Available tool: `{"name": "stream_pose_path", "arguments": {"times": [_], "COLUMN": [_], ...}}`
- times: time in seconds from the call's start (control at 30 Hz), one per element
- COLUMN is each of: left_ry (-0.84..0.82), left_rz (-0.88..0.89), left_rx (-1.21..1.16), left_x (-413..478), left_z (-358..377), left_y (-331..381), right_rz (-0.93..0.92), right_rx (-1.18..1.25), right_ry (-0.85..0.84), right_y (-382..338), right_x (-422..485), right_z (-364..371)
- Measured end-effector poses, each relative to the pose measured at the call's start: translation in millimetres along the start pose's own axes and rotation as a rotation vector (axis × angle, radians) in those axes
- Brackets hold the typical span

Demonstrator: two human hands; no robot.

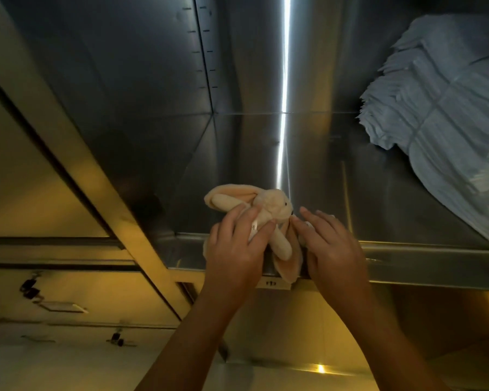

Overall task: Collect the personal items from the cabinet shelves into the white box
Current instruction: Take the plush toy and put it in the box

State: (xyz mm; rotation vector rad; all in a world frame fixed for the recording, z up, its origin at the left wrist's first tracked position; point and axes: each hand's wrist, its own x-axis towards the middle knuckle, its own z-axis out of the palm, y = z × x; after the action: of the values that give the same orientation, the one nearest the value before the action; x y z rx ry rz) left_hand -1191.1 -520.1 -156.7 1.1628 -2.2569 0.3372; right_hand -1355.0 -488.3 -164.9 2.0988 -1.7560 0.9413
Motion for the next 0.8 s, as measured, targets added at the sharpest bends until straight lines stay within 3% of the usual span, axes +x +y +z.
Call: {"name": "stream_pose_path", "arguments": {"times": [0.3,0.8], "left_ry": [0.300,0.272], "left_rz": [-0.049,-0.301], "left_rx": [0.005,0.243], "left_x": [-59.9,-234.1], "left_z": [-71.1,-186.7], "left_y": [3.3,-57.6], "right_rz": [-0.080,-0.390], "right_rx": [0.020,0.228], "right_ry": [0.069,0.073], "right_y": [-74.1,-250.1], "right_x": [-27.8,-85.2], "right_z": [-39.8,-23.4]}}
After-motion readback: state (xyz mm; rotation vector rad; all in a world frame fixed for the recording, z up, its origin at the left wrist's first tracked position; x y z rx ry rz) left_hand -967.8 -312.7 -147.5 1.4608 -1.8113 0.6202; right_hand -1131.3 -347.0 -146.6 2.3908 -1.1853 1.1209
